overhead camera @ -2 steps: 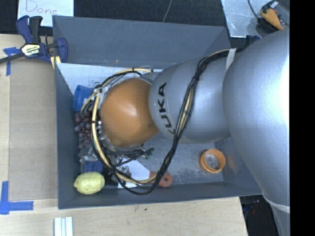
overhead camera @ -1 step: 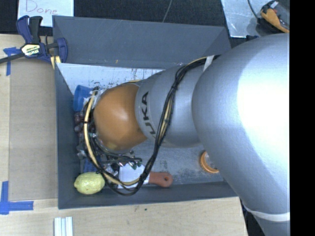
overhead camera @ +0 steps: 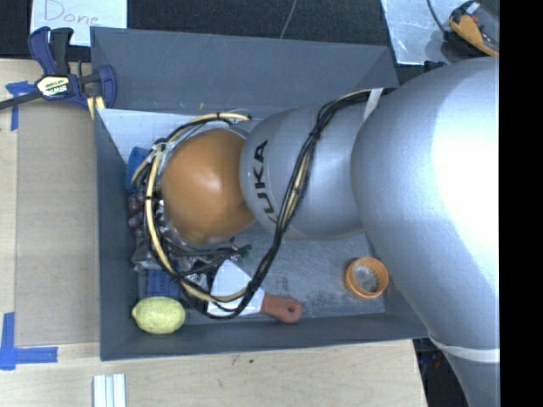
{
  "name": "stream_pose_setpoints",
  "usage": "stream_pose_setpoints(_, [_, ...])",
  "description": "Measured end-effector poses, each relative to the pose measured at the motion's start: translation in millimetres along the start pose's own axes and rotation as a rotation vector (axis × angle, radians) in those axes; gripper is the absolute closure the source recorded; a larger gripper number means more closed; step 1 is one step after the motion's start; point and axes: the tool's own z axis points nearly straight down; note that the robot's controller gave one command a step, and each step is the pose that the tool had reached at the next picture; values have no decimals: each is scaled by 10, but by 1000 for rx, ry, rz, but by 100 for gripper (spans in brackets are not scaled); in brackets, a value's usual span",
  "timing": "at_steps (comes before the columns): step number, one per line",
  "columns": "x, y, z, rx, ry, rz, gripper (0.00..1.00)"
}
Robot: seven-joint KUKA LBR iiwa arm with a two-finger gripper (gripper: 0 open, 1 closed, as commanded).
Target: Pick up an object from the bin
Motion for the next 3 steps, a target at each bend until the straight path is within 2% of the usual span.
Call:
stream_pose_setpoints(2, [-4,0,-32,0,-3,4,100])
stream_pose_setpoints(3, [16,20,-269,-7,5,5,100])
